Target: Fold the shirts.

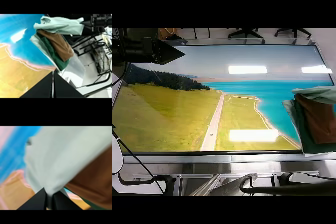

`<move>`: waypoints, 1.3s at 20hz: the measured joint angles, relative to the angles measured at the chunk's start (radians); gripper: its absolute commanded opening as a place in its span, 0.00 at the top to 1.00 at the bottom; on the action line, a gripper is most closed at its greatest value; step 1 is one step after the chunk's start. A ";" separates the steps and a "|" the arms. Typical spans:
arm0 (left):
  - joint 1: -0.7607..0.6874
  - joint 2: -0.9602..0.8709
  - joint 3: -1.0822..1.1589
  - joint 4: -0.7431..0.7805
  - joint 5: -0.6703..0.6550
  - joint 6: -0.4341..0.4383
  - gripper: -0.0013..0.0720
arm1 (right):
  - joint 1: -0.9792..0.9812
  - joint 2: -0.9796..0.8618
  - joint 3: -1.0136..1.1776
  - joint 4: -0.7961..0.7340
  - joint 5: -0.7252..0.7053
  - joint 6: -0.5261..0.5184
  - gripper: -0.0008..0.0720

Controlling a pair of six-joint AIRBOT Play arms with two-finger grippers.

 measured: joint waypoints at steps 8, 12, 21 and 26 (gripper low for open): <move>-0.024 -0.002 0.000 0.005 -0.028 -0.003 0.96 | -0.025 0.079 -0.330 -0.210 0.093 0.022 0.45; -0.049 -0.016 0.000 0.008 -0.054 -0.002 0.96 | -0.026 0.066 -0.418 -0.229 0.095 -0.015 0.45; -0.038 -0.039 0.000 0.010 -0.060 0.000 0.96 | 0.041 0.064 -0.381 0.125 -0.093 -0.109 0.96; -0.072 0.011 -0.001 0.121 -0.060 0.000 0.96 | 0.401 0.086 -0.406 0.198 -0.250 -0.188 0.96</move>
